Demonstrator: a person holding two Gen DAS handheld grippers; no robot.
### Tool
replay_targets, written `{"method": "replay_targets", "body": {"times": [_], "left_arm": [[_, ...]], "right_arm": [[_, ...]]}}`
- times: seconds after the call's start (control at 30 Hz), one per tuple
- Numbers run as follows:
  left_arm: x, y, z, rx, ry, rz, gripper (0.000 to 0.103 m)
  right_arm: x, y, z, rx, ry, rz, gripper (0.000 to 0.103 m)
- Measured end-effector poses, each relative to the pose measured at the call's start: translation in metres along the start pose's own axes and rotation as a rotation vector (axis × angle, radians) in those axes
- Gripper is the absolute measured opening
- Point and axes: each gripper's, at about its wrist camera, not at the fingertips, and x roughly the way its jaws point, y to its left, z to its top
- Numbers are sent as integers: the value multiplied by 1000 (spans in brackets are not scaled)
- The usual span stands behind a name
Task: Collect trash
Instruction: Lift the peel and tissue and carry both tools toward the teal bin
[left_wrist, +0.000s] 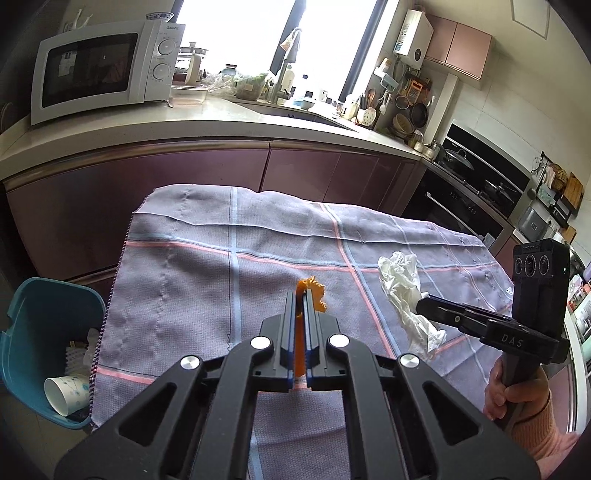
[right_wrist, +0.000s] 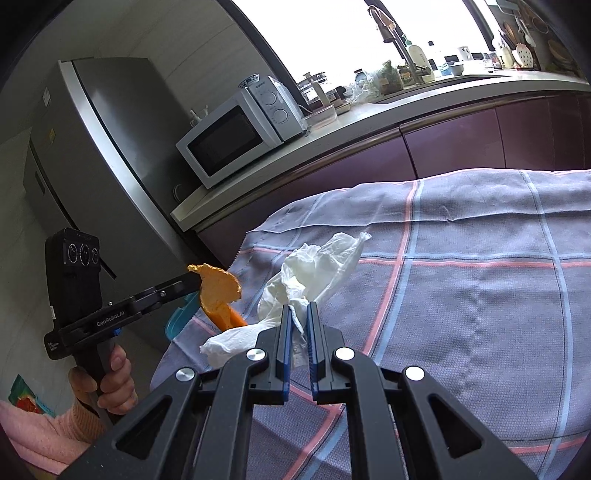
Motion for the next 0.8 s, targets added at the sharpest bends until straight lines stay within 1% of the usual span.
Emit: {"method": "replay_targets", "body": {"times": [0.23,0.8], "left_arm": [[-20,3,3,12,-35,32,4],[-60,23,-5,0,-72,107,4]], "right_arm": [[5,16,0,-30,7,32,7],[31,53,-3,-77,46,103,7]]}}
